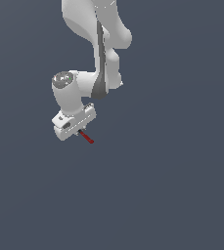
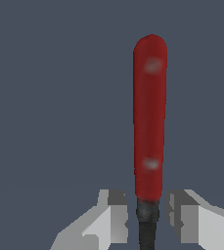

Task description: Pick up the object and move it to a goal position.

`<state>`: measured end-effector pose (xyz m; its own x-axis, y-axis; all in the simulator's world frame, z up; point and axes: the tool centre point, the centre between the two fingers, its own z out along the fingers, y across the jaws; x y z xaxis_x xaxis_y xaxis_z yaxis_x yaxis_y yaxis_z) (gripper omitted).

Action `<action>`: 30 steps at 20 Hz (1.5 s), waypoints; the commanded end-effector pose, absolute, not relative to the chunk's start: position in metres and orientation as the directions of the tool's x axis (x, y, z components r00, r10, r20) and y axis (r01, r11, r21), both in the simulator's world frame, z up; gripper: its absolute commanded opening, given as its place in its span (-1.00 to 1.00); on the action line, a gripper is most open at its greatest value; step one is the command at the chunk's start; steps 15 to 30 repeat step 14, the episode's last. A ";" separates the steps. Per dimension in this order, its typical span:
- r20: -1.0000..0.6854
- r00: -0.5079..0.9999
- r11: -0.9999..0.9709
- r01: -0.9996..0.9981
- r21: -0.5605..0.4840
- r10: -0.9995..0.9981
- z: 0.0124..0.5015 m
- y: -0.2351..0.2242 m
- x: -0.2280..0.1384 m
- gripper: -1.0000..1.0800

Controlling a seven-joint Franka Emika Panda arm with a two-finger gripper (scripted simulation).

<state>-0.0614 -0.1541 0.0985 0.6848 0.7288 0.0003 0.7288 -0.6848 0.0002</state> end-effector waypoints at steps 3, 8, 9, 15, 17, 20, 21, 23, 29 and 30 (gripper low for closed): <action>0.001 0.684 -0.684 0.729 0.000 0.729 0.116 -0.189 -0.079 -1.00; 0.001 0.685 -0.685 0.728 0.000 0.728 0.127 -0.214 -0.091 -1.00; 0.001 0.685 -0.685 0.728 0.000 0.728 0.129 -0.217 -0.093 -1.00; 0.001 0.685 -0.685 0.728 0.000 0.728 0.132 -0.225 -0.096 -1.00; 0.001 0.685 -0.685 0.728 0.000 0.728 0.132 -0.225 -0.096 -1.00; 0.001 0.685 -0.685 0.728 0.000 0.728 0.132 -0.225 -0.096 -1.00; 0.001 0.685 -0.685 0.728 0.000 0.728 0.132 -0.225 -0.096 -1.00; 0.001 0.685 -0.685 0.728 0.000 0.728 0.132 -0.225 -0.096 -1.00; 0.001 0.685 -0.685 0.728 0.000 0.728 0.132 -0.225 -0.096 -1.00; 0.001 0.685 -0.685 0.728 0.000 0.728 0.132 -0.225 -0.096 -1.00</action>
